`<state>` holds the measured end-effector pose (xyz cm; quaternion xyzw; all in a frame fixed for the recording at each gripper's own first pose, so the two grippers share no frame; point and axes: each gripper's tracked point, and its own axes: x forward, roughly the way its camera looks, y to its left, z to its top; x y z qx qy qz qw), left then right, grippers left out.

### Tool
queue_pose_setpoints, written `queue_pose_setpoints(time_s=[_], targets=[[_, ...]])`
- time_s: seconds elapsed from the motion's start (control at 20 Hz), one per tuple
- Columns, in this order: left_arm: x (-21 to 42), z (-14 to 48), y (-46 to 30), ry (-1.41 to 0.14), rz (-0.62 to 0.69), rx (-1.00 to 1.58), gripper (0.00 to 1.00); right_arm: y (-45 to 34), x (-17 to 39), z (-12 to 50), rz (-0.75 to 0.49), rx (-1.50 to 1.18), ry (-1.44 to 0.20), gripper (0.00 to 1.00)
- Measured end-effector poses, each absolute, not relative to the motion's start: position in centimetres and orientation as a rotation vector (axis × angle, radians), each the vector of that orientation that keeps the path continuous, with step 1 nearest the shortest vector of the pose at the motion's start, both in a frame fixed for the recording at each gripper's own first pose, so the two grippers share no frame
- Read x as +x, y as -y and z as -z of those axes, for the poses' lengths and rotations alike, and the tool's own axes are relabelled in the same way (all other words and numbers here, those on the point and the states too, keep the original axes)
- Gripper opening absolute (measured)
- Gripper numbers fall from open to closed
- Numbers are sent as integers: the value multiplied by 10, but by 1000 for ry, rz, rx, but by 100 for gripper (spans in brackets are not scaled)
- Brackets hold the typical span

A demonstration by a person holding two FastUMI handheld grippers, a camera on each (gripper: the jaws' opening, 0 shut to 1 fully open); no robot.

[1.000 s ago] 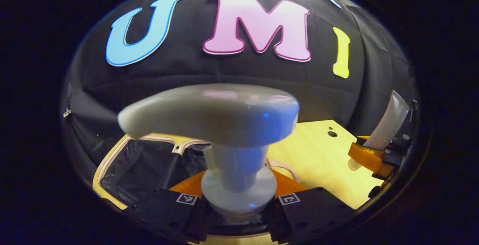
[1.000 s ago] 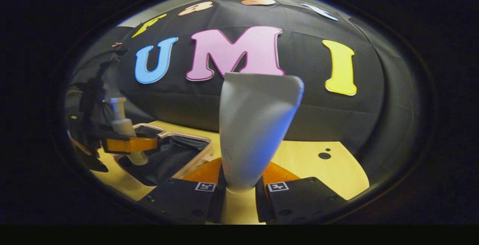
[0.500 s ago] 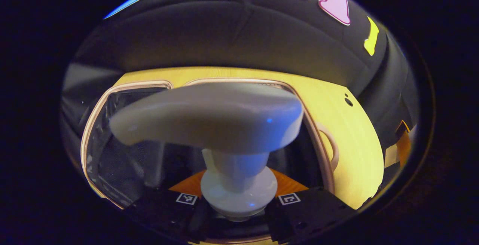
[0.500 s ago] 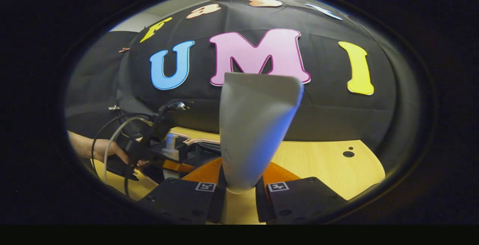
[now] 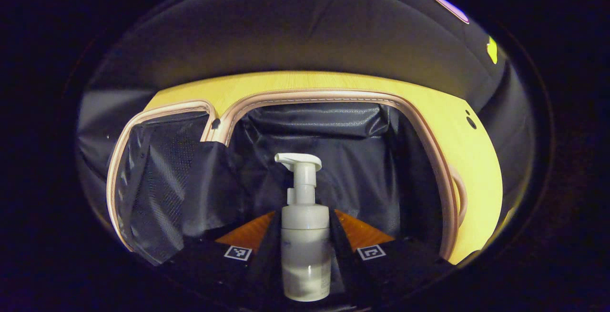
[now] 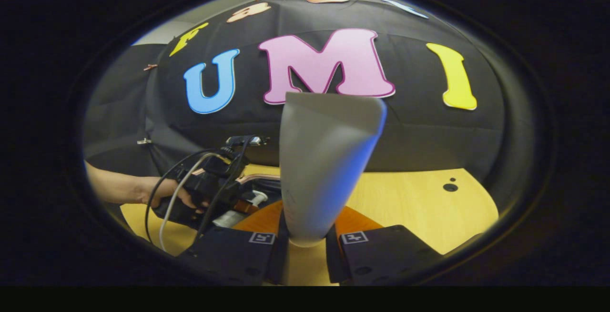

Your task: First open the suitcase, pack the skin care products into it, and then close the suitcase.

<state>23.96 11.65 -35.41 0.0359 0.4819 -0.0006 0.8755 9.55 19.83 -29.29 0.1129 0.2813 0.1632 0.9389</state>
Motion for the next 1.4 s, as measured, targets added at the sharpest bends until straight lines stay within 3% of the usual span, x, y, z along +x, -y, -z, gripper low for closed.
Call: queue_pose_setpoints(time_s=[0.1, 0.35, 0.4, 0.65, 1.0, 1.35, 1.4], targets=[[239, 338, -118, -946, -11, 50, 67, -208, 94, 294, -336, 236, -591, 38], [206, 255, -136, -718, -31, -65, 66, -248, 102, 294, -371, 244, -638, 35], [193, 245, -141, -693, -43, -78, 71, -257, 105, 293, -377, 242, -638, 35], [129, 197, -194, -544, -96, -113, 65, -294, 112, 329, -383, 210, -746, 35], [45, 214, -242, -595, -117, -238, 66, -335, 97, 401, -355, 187, -984, 35], [22, 208, -302, -580, -198, -217, 66, -352, 84, 445, -306, 179, -1162, 35], [22, 206, -309, -575, -205, -208, 66, -352, 83, 447, -294, 183, -1185, 27]])
